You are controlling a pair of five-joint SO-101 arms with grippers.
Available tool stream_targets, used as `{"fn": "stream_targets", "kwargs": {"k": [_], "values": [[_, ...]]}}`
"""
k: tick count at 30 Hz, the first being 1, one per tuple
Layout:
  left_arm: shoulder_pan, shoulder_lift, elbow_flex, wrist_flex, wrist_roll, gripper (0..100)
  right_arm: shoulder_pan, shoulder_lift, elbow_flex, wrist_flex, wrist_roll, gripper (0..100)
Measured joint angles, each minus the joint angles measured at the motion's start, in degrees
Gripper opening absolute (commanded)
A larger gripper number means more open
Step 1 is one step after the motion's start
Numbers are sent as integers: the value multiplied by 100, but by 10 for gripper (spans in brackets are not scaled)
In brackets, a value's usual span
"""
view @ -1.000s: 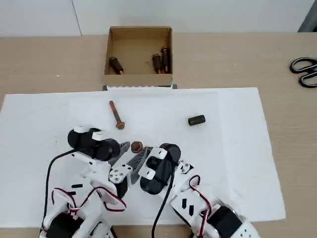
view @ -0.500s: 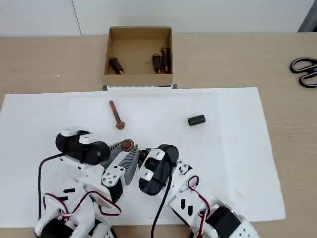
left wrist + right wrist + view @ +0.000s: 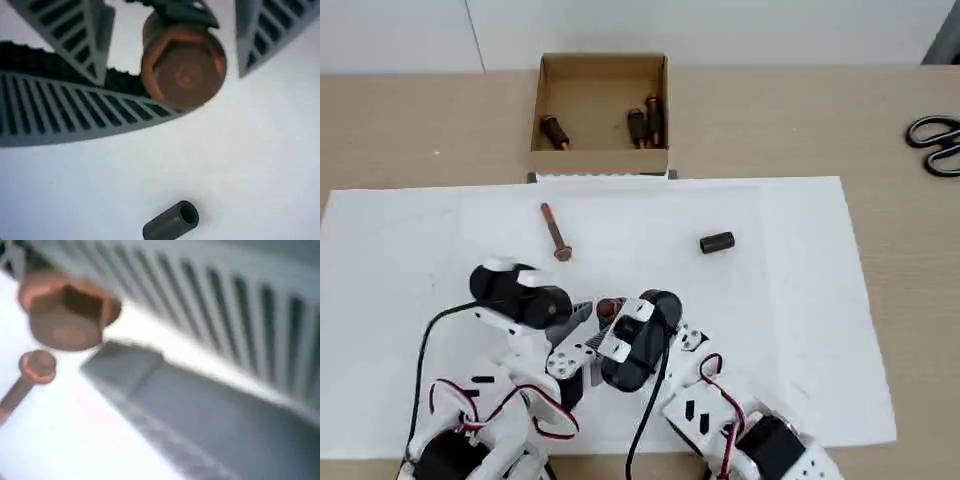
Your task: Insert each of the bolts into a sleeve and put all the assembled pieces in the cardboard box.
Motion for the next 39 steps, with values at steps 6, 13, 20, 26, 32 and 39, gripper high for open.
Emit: {"fn": "stream_targets", "kwargs": {"k": [6, 13, 20, 26, 32, 39], "values": [[-70, 0, 0, 0, -9, 175, 0, 0, 0, 0, 0, 2], [-457, 0, -510, 18, -88, 140, 0, 0, 0, 0, 0, 2], [-510, -9, -835, 176, -149, 5, 0, 0, 0, 0, 0, 2], [-1679, -9, -413, 176, -967, 6, 229, 0, 0, 44, 0, 2], [-3279, -9, 580, -378, -2004, 6, 1398, 0, 0, 123, -35, 3], [-3473, -9, 1618, -633, -2171, 6, 2224, 0, -26, 105, -598, 3]]}}
